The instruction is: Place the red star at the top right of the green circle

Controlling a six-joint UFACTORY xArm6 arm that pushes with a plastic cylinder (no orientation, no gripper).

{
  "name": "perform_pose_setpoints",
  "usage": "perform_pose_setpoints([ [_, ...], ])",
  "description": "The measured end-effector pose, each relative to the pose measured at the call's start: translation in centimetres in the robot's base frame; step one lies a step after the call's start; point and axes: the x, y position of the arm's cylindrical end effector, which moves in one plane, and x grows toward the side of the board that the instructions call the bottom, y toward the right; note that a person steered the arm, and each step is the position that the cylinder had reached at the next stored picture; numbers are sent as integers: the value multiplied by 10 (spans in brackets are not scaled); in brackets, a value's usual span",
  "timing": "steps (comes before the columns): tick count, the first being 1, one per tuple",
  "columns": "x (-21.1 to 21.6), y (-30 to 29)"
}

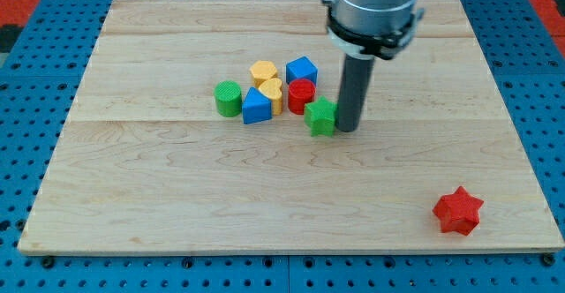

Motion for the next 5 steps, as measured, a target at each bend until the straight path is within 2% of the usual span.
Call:
perform_pose_setpoints([
  [1, 0, -8],
  [2, 0, 108],
  [3, 71, 212],
  [4, 143, 226],
  [5, 138, 131],
])
